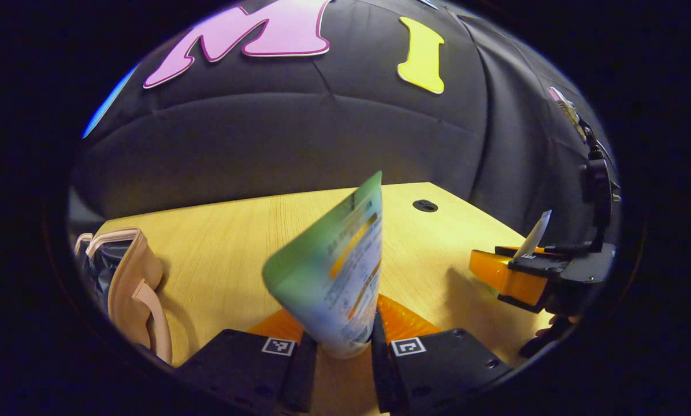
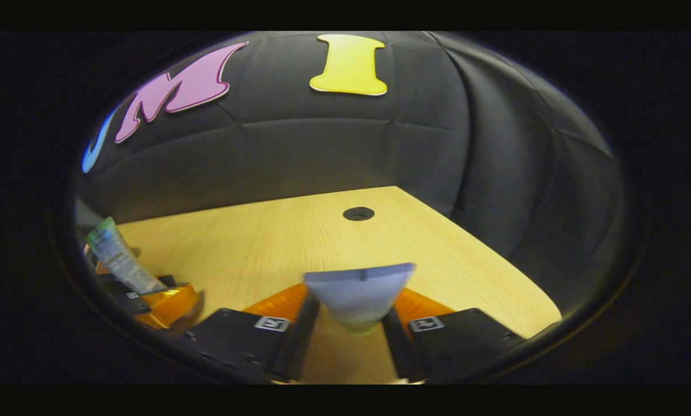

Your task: First open the suitcase, pack the skin care products into it, and then close the suitcase.

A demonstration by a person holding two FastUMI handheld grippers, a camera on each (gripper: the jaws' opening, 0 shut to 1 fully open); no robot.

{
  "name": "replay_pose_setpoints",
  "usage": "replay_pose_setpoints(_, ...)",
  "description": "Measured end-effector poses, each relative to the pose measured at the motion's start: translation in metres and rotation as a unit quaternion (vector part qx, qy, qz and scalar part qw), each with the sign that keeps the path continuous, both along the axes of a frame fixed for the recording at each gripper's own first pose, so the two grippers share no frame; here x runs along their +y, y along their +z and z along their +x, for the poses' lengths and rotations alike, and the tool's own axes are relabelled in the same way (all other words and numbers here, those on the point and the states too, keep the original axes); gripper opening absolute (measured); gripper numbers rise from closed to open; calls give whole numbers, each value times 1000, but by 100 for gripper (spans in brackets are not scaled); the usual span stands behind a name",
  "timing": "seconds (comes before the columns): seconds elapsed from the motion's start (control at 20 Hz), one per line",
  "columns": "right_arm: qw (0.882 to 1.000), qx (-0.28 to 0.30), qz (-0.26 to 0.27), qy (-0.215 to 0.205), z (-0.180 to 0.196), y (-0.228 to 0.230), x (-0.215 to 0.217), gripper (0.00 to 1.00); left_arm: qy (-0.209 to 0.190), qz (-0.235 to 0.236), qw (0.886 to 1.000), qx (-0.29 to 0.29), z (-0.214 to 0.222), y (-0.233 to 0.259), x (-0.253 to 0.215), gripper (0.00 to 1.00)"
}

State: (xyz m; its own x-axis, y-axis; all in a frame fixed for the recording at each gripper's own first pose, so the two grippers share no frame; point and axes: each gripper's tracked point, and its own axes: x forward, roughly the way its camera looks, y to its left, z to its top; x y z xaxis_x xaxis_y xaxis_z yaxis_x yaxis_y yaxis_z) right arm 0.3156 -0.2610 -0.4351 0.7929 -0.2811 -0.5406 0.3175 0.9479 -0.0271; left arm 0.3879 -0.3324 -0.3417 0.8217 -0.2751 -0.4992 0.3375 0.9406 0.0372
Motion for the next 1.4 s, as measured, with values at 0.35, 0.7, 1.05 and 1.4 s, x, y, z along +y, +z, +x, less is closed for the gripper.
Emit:
replay_pose_setpoints(0.35,996,-10,-21,86,-9,30,51,39,38,-40,998,-30,-23,37,43,45)
replay_pose_setpoints(0.7,980,-66,20,185,-43,126,189,38,139,-31,987,-79,-67,151,221,45)
replay_pose_setpoints(1.05,948,-100,96,288,-53,189,358,38,118,60,981,144,-65,71,378,45)
replay_pose_setpoints(1.4,931,-36,125,340,-41,163,439,32,91,92,944,304,-58,14,386,46)
